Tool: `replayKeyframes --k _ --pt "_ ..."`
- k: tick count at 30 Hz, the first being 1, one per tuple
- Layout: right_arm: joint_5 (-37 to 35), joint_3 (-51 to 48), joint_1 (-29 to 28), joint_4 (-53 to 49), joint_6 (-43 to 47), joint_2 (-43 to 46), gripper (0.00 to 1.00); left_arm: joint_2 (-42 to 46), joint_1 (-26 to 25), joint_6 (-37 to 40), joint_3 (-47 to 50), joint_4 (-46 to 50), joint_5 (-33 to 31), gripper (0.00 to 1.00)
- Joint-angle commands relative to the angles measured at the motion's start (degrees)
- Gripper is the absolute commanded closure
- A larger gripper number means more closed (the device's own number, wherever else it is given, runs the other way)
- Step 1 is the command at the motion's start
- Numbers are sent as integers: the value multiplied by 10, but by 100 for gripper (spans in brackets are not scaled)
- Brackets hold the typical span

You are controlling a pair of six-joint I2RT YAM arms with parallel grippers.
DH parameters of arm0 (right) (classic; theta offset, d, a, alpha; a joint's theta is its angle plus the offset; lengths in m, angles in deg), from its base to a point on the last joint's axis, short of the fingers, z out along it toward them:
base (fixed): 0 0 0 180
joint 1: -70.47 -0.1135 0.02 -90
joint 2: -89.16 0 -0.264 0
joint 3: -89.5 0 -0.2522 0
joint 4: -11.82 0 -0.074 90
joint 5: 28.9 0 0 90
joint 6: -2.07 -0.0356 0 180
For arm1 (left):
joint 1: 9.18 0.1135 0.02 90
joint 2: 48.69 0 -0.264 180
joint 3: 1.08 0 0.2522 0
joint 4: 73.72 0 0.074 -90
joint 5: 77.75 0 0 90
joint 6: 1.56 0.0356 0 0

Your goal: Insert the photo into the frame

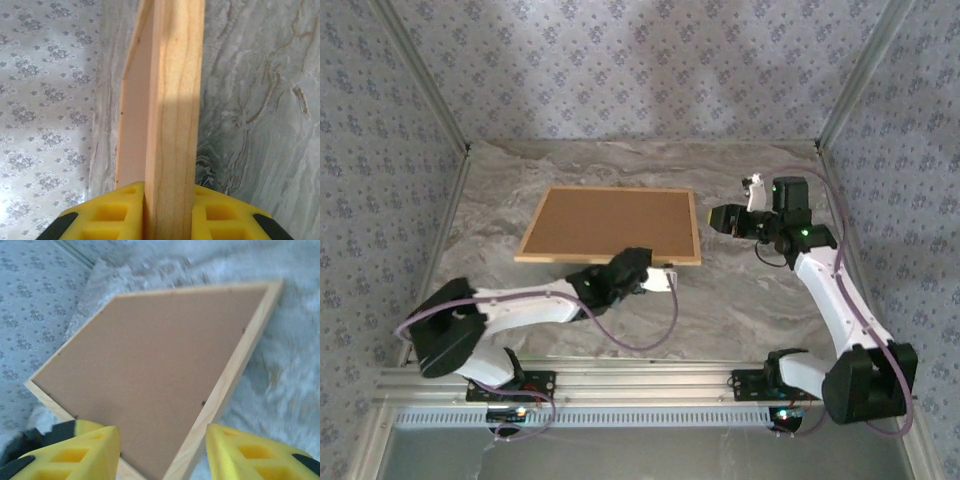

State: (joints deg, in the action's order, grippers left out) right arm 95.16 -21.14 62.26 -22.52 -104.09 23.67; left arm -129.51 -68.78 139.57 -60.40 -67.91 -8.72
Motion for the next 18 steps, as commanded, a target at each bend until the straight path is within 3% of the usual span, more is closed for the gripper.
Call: replayKeyframes --k 1,7,10,18 --pt "-29 5 -28 94 94 17 50 82 49 -89 -44 74 101 100" --pt "-3 47 -77 126 249 5 44 146 130 -102 -103 202 187 100" --pt "49 70 -85 124 311 -14 43 156 160 -88 -137 242 207 100" --pt "105 132 -104 61 426 -38 38 145 206 -47 -225 326 229 100"
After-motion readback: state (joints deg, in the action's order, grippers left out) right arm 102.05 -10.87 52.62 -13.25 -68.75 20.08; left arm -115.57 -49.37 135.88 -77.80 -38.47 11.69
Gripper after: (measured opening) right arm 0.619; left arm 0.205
